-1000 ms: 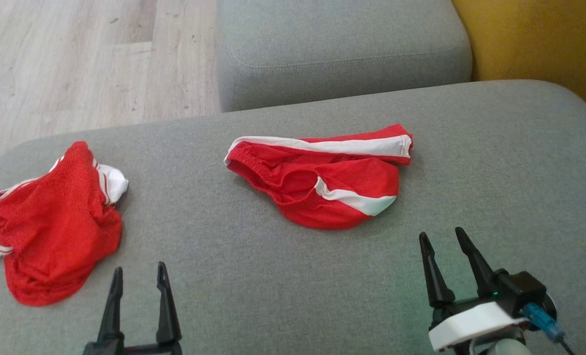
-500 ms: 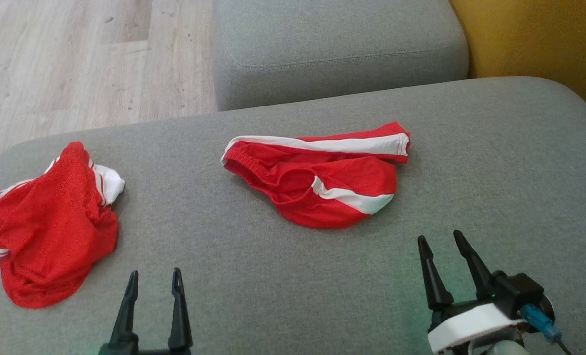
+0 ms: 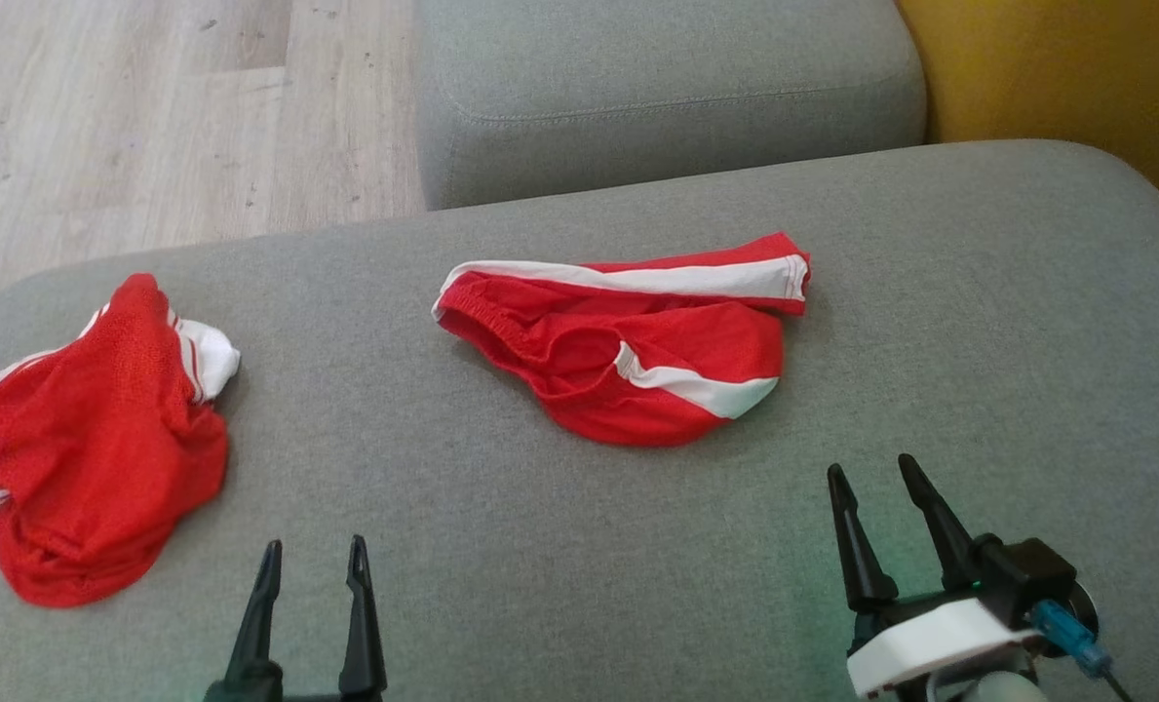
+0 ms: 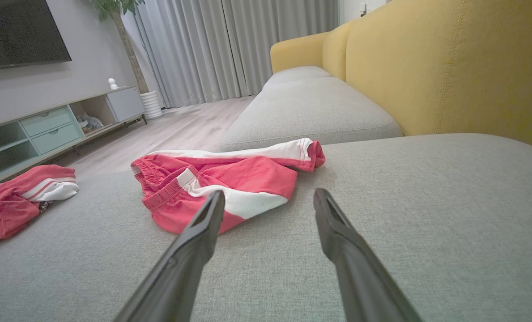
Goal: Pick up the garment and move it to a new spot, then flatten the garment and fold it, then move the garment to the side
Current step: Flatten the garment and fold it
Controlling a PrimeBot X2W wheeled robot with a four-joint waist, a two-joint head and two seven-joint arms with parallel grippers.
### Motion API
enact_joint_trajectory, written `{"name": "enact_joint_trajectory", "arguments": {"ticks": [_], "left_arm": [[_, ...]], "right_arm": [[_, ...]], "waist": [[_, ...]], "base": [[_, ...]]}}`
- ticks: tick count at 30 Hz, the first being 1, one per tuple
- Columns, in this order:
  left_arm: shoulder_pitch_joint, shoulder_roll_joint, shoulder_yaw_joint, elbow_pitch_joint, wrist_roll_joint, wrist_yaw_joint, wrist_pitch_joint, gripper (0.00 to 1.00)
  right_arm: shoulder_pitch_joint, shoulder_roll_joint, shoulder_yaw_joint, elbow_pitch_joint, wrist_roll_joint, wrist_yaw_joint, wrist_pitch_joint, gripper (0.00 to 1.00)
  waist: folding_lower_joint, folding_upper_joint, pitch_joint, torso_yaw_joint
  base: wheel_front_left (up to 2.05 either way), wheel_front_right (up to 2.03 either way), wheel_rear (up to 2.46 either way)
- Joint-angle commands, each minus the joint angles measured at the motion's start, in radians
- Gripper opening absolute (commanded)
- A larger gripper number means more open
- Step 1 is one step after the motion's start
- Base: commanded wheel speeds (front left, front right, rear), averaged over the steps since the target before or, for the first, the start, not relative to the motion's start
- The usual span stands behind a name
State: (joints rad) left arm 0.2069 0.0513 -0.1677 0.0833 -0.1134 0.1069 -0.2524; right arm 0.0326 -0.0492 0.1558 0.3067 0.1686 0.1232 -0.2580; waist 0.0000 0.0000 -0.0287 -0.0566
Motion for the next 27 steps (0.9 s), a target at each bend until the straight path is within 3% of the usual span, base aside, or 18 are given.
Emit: {"name": "enact_joint_trajectory", "arguments": {"ticks": [1,9,14,20,27], "left_arm": [[-0.041,-0.001,0.023,-0.032,0.002,0.01,-0.009,1.0],[-0.049,-0.001,0.013,-0.029,0.002,0.012,-0.009,1.0],[-0.097,-0.001,-0.018,0.01,-0.009,-0.016,-0.009,1.0],[-0.25,-0.001,-0.092,0.119,-0.017,-0.072,-0.009,1.0],[-0.54,-0.001,-0.197,0.363,-0.034,-0.127,0.011,1.0]], "right_arm": [[-0.044,-0.001,0.019,-0.028,-0.002,0.008,-0.004,1.0],[-0.046,-0.001,0.018,-0.031,-0.002,0.008,-0.004,1.0],[-0.06,-0.001,0.035,-0.038,-0.008,0.008,-0.004,1.0],[-0.092,-0.001,0.043,-0.055,-0.019,0.008,-0.004,1.0],[-0.135,-0.001,0.051,-0.068,-0.01,0.008,-0.004,1.0]], "waist": [[0.0,0.0,0.001,0.0],[0.0,0.0,0.006,-0.005],[0.0,0.0,0.035,-0.033],[0.0,0.0,0.109,-0.069],[0.0,0.0,0.195,-0.124]], "base": [[0.0,0.0,0.0],[0.0,0.0,0.0],[0.0,0.0,0.0],[0.0,0.0,0.0],[0.0,0.0,0.0]]}}
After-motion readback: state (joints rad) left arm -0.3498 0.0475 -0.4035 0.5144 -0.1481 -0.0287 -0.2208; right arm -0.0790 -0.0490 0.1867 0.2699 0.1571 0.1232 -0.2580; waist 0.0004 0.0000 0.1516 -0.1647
